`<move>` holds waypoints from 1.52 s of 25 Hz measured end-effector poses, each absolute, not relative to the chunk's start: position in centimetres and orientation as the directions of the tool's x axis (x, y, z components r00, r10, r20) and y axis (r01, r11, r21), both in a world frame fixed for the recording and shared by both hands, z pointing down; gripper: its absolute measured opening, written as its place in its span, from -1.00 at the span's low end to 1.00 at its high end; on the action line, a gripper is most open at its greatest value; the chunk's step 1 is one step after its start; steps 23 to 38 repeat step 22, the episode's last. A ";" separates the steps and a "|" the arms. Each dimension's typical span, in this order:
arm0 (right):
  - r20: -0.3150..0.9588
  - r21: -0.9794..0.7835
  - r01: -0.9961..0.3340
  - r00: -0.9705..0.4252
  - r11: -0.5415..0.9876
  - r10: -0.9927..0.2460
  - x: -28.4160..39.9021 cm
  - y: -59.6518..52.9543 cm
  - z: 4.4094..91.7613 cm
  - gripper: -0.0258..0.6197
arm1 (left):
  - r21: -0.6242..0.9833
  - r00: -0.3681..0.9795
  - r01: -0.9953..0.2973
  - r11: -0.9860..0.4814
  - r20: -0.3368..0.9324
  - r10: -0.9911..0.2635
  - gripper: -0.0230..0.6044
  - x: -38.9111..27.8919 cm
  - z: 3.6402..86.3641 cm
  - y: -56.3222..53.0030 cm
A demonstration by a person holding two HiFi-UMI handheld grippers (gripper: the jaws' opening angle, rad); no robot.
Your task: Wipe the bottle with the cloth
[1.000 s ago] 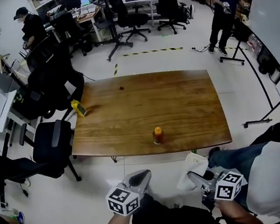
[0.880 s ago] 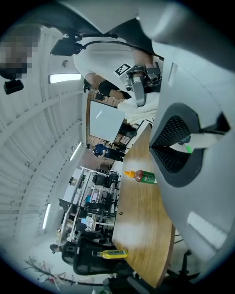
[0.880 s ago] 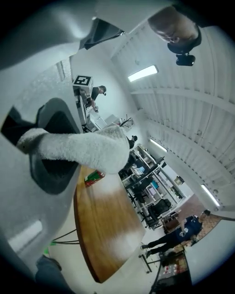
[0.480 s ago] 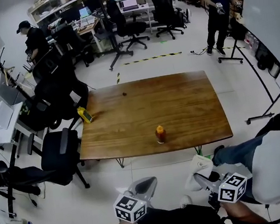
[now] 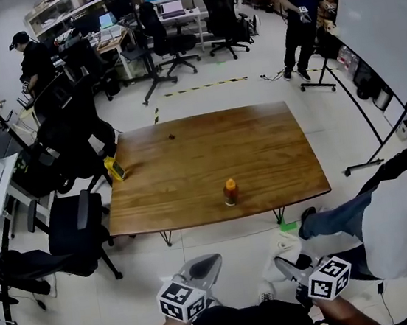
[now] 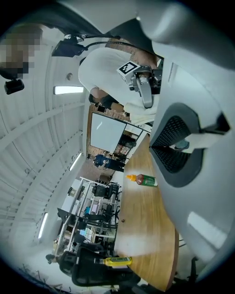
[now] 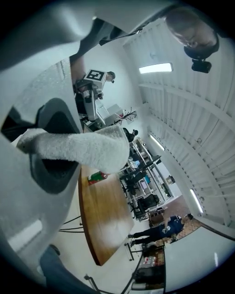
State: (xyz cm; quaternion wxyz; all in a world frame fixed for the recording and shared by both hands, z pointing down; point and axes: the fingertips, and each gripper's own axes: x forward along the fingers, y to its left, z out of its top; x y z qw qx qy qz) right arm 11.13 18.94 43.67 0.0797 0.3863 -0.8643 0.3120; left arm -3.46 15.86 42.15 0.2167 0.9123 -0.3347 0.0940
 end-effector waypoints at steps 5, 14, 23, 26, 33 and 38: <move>0.394 -0.448 -0.730 -0.680 0.517 -0.618 10.7 19.4 42.9 -0.70 | 0.337 0.767 -0.641 -0.690 0.315 -0.559 -0.87 -3.4 41.8 16.5; 0.392 -0.425 -0.734 -0.677 0.530 -0.623 11.1 19.3 42.4 -0.70 | 0.334 0.760 -0.650 -0.683 0.305 -0.574 -0.87 -3.6 41.4 16.4; 0.400 -0.416 -0.745 -0.665 0.522 -0.630 11.7 18.9 42.7 -0.70 | 0.320 0.761 -0.648 -0.691 0.303 -0.573 -0.87 -3.1 41.4 16.5; 0.400 -0.416 -0.745 -0.665 0.522 -0.630 11.7 18.9 42.7 -0.70 | 0.320 0.761 -0.648 -0.691 0.303 -0.573 -0.87 -3.1 41.4 16.5; 0.400 -0.416 -0.745 -0.665 0.522 -0.630 11.7 18.9 42.7 -0.70 | 0.320 0.761 -0.648 -0.691 0.303 -0.573 -0.87 -3.1 41.4 16.5; 0.400 -0.416 -0.745 -0.665 0.522 -0.630 11.7 18.9 42.7 -0.70 | 0.320 0.761 -0.648 -0.691 0.303 -0.573 -0.87 -3.1 41.4 16.5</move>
